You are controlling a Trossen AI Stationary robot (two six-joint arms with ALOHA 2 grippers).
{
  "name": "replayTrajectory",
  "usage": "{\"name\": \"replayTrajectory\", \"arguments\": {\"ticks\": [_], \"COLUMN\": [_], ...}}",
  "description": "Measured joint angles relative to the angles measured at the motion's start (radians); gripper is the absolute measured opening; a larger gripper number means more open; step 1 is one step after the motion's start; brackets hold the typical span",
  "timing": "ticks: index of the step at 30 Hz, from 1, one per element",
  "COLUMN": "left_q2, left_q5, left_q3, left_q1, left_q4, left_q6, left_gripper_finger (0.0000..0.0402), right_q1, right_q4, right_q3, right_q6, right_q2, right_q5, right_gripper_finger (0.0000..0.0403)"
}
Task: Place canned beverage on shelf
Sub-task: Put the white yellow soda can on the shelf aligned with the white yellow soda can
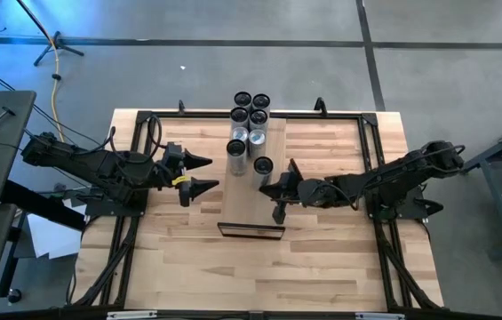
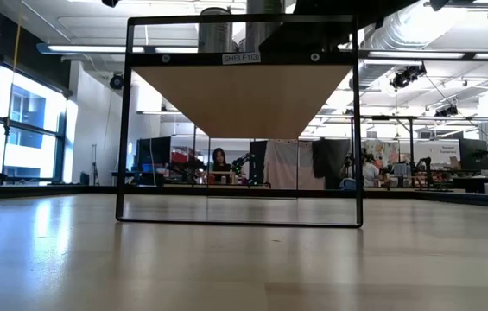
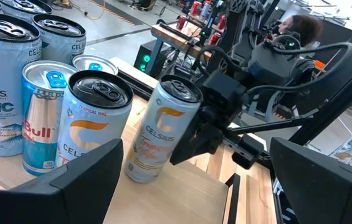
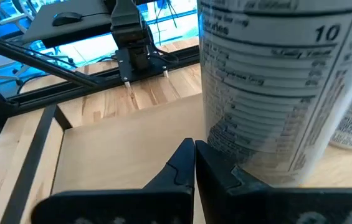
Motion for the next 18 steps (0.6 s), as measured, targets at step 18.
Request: {"name": "replayTrajectory", "arguments": {"ticks": [18], "left_q2": [0.000], "left_q5": [0.000], "left_q3": [0.000], "left_q1": [0.000], "left_q4": [0.000], "left_q6": [-0.001], "left_gripper_finger": [0.0374], "right_q1": [-0.077], "right_q4": [0.039], "right_q3": [0.000], "right_q6": [-0.106], "right_q2": [0.000], "right_q5": [-0.056], "right_gripper_finger": [0.0000]}}
